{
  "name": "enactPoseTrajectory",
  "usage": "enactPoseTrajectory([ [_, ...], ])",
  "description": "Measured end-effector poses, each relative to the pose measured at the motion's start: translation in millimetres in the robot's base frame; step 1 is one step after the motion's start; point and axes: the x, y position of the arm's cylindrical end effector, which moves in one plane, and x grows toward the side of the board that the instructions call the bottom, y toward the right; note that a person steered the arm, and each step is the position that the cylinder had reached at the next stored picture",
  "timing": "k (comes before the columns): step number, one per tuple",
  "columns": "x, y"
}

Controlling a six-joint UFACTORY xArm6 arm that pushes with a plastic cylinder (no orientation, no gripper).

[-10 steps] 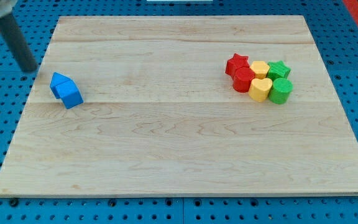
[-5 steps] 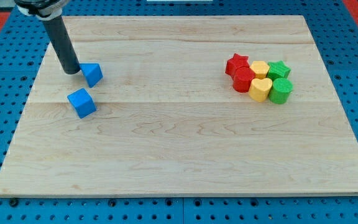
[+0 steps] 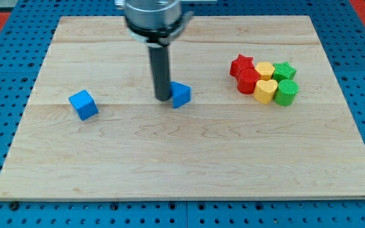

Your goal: Place the blue blocks towards the red blocks

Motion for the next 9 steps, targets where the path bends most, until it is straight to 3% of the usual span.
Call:
enactPoseTrajectory([
  [2, 0.8, 74.1],
  [5, 70.2, 73.4],
  [6, 143.4, -61.5],
  [7, 151.8, -203.5],
  [8, 140.1, -283.5],
  [9, 137.3, -283.6],
])
